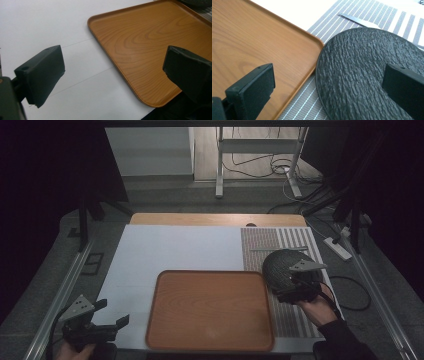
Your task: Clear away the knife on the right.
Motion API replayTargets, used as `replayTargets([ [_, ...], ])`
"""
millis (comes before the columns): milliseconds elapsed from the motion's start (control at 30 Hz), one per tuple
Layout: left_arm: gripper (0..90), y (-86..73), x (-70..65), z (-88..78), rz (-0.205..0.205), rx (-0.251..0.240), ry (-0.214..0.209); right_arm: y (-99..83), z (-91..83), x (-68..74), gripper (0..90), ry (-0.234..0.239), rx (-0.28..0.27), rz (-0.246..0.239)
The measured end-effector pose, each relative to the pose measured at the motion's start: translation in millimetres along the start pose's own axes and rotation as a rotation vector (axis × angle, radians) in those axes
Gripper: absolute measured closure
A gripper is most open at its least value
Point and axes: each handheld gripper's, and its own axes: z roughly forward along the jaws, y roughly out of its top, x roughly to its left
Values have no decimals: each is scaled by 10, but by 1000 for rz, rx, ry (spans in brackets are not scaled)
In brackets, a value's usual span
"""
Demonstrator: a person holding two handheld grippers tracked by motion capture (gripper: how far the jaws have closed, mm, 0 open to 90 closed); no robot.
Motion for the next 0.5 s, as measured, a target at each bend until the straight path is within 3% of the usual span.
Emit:
replayTargets([
  [200,41,0,1,0,-2,-1,-1,66,135,-56,0,-6,36,10],
  [500,41,0,6,1,-4,-1,-2,191,300,-155,0,2,46,39],
])
